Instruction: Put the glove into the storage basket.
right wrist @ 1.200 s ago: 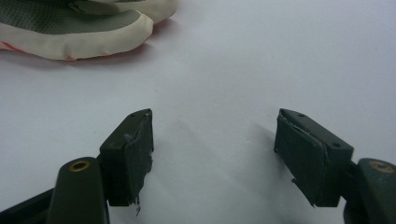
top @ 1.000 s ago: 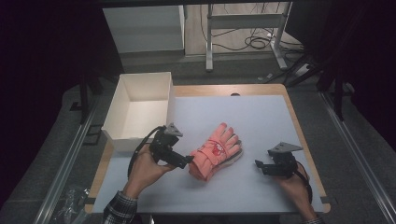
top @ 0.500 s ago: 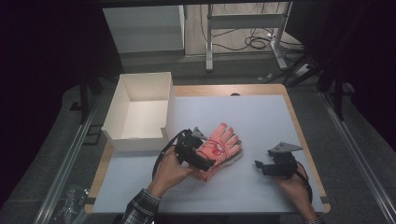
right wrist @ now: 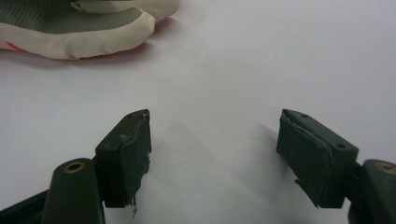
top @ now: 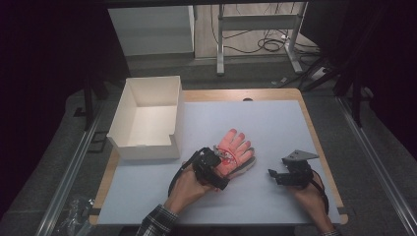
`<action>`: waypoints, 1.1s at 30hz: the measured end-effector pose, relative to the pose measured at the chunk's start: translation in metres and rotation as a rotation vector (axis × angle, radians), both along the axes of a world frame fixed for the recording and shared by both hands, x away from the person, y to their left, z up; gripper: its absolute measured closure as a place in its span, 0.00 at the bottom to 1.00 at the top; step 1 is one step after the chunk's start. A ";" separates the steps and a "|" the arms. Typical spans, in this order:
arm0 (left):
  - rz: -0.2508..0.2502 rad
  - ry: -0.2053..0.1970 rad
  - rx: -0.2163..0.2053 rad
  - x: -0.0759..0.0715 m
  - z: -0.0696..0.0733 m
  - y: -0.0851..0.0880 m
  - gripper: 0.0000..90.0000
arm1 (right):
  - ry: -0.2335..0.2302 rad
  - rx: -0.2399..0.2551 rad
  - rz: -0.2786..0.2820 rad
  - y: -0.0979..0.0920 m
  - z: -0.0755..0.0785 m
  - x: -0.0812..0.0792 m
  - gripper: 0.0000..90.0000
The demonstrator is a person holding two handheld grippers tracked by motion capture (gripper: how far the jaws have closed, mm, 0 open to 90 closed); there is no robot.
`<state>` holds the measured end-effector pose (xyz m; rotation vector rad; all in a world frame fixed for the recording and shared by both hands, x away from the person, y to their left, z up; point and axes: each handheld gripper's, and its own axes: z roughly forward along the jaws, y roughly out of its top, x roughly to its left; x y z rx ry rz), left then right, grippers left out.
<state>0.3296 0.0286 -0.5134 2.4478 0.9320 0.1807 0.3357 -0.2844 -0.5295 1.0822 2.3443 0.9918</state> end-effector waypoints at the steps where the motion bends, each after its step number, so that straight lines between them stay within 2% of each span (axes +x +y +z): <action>1: -0.002 0.011 0.005 0.000 -0.003 -0.001 0.00 | 0.000 0.000 -0.001 0.000 0.000 0.000 0.29; 4: -0.005 0.024 0.030 -0.001 -0.012 -0.004 0.00 | 0.000 0.000 -0.001 0.000 0.000 0.000 0.29; 5: -0.004 0.013 0.035 -0.002 -0.013 -0.005 0.00 | 0.000 0.000 -0.001 0.000 0.000 0.000 0.29; 7: -0.003 0.019 0.037 -0.003 -0.011 -0.005 0.03 | 0.000 -0.001 -0.001 0.000 0.000 0.000 0.29; 9: -0.002 0.027 0.043 -0.004 -0.008 -0.005 0.10 | -0.001 -0.001 -0.001 0.000 0.000 0.000 0.29; 11: -0.007 0.035 0.051 -0.004 -0.004 -0.005 0.21 | -0.001 -0.001 0.000 0.000 0.000 0.000 0.29; 14: -0.035 0.045 0.059 -0.003 0.001 -0.004 0.36 | -0.001 -0.001 0.000 0.000 0.000 0.000 0.29; 17: -0.049 0.052 0.056 -0.001 0.004 -0.002 0.43 | -0.001 0.000 0.000 0.000 0.000 0.000 0.29; 23: -0.046 0.057 0.005 0.001 0.008 0.004 0.46 | 0.000 0.000 0.000 0.000 0.000 0.000 0.29; 26: -0.030 0.045 -0.004 0.005 0.011 0.006 0.46 | 0.000 0.000 0.000 0.000 0.000 0.000 0.29; 29: -0.015 0.027 0.005 0.009 0.015 0.007 0.46 | -0.001 -0.001 0.001 0.000 0.000 0.000 0.29; 33: 0.002 0.024 -0.017 0.018 0.023 0.009 0.46 | -0.001 -0.001 0.001 0.000 0.000 0.000 0.29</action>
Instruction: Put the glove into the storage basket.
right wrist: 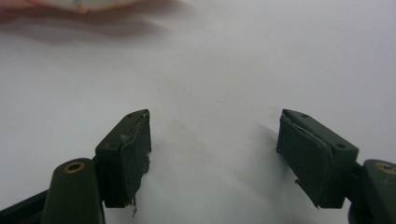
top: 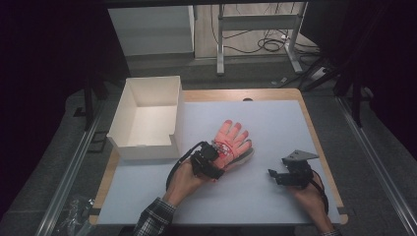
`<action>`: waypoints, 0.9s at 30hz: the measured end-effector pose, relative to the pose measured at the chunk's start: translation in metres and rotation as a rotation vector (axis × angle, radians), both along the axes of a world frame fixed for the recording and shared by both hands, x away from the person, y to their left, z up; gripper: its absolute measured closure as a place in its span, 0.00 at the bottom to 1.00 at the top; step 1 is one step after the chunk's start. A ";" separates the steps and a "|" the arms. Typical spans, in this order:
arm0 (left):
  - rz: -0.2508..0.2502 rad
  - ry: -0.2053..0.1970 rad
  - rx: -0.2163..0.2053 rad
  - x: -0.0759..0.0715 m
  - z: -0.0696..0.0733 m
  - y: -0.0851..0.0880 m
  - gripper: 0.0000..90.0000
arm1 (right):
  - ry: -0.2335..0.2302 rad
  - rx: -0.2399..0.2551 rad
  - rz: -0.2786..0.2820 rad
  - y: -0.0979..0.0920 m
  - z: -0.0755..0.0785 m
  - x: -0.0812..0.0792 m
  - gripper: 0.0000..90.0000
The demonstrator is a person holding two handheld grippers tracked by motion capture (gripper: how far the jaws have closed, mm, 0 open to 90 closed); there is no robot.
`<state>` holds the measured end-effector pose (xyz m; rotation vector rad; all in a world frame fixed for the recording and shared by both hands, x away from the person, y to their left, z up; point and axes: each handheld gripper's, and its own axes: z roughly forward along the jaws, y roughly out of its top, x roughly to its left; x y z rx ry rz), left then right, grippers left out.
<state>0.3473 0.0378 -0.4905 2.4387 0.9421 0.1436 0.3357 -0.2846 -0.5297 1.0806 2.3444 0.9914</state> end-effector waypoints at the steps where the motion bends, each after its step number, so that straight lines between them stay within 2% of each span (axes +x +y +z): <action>1: 0.002 0.001 -0.002 0.002 0.002 0.001 0.46 | 0.000 0.001 -0.001 0.000 0.000 0.000 0.29; 11: 0.065 -0.047 0.005 0.025 0.030 0.004 0.45 | -0.002 0.000 0.000 0.000 0.000 0.000 0.29; 20: 0.109 -0.057 -0.003 0.040 0.051 0.003 0.45 | -0.004 0.003 0.000 0.000 0.000 0.000 0.29; 27: 0.136 -0.062 0.008 0.053 0.070 0.006 0.45 | -0.004 0.005 0.000 0.000 -0.001 0.000 0.29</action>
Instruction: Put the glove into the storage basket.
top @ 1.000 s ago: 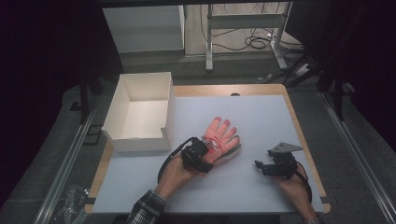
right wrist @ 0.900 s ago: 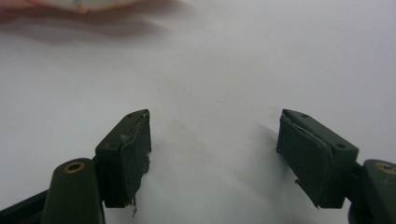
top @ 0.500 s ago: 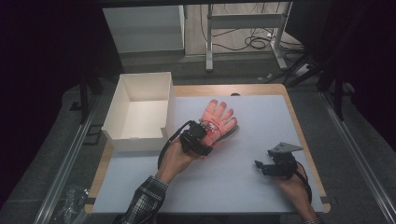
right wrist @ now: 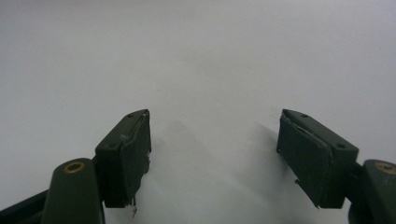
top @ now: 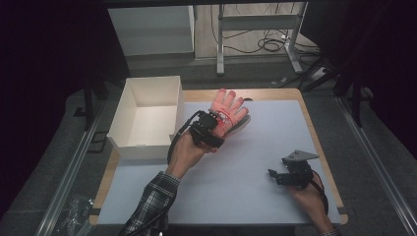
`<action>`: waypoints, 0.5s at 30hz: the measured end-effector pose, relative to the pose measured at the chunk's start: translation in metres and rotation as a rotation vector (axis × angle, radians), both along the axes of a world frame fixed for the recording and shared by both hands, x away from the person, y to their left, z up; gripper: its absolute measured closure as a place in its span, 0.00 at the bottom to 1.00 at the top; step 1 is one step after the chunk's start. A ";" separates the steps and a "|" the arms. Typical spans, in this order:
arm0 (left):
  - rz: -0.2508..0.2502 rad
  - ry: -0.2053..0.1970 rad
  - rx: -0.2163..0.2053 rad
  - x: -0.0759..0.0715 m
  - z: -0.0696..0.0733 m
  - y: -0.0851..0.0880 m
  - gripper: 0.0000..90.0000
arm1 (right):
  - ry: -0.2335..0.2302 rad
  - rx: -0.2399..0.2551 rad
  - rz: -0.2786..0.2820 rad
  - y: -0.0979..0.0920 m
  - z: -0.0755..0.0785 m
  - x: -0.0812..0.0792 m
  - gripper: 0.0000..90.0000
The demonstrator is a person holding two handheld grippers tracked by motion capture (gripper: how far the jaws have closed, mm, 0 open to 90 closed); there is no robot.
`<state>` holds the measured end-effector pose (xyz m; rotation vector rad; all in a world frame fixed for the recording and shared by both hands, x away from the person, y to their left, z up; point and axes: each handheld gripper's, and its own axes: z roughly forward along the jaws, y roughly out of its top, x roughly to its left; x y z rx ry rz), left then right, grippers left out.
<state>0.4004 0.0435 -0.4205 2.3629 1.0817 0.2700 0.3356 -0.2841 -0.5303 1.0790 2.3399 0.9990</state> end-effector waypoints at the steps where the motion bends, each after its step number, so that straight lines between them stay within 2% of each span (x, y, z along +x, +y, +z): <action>1: 0.006 -0.002 -0.002 0.002 0.003 0.001 0.45 | 0.000 -0.001 0.001 0.000 0.000 0.000 0.29; 15: 0.063 -0.016 -0.005 0.016 0.037 0.020 0.45 | 0.000 -0.001 0.000 0.000 0.000 0.000 0.29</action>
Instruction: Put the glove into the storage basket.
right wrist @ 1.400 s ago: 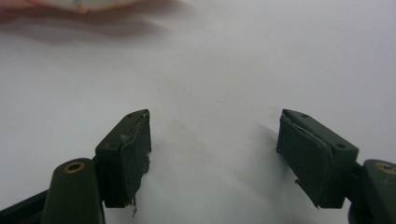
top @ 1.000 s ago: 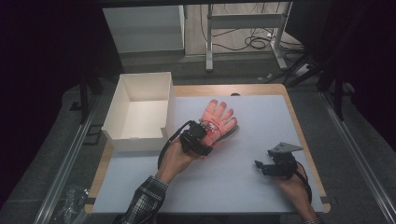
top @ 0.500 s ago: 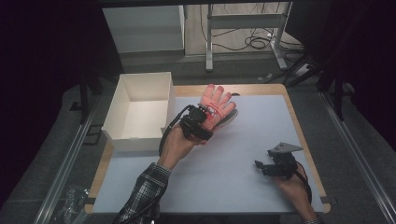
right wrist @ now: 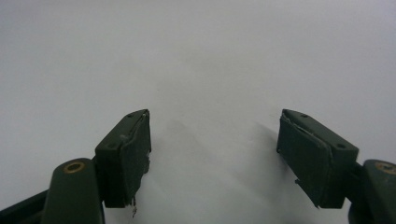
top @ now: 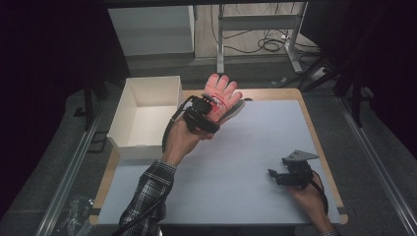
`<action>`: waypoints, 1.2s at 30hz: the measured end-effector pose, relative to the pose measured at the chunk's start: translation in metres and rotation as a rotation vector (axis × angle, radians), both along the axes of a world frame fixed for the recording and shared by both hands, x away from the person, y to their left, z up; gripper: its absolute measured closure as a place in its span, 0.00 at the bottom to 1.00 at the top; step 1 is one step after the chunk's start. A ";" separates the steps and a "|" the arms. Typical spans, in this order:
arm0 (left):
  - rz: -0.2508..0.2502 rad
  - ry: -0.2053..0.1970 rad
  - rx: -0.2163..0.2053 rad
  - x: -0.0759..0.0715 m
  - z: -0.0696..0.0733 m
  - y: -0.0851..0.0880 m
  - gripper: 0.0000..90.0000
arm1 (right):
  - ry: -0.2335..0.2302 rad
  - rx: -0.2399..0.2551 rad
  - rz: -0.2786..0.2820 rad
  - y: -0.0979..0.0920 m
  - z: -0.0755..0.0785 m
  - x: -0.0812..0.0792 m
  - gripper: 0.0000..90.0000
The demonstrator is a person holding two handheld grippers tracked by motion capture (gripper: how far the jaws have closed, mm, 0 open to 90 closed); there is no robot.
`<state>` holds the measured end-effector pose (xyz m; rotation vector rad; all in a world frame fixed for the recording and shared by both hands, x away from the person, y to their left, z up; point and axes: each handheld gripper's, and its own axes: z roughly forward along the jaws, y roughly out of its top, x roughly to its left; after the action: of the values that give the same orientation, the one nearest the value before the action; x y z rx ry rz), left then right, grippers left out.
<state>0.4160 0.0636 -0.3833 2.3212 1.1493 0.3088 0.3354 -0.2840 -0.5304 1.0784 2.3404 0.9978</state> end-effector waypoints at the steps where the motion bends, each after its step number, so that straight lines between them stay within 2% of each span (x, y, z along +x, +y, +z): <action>1: 0.007 0.000 -0.002 0.001 0.002 0.002 0.45 | 0.000 0.000 0.000 0.000 0.000 0.000 0.29; 9: 0.083 -0.016 -0.006 0.008 0.028 0.029 0.45 | 0.000 0.000 0.000 0.000 0.000 0.000 0.29; 14: 0.144 -0.029 -0.021 0.011 0.034 0.052 0.45 | 0.000 0.001 0.000 0.000 0.000 0.000 0.29; 26: 0.284 -0.033 -0.016 0.016 0.031 0.107 0.44 | -0.003 -0.001 0.001 0.000 0.000 0.000 0.29; 33: 0.378 -0.011 -0.027 0.017 0.016 0.140 0.44 | -0.003 -0.001 0.001 0.000 0.000 0.000 0.29; 36: 0.398 -0.005 -0.024 0.018 0.009 0.149 0.44 | -0.003 -0.001 0.001 0.000 0.000 0.000 0.29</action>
<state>0.4342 0.2126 -0.3742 2.0562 1.6004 0.4390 0.3354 -0.2840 -0.5304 1.0750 2.3392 0.9973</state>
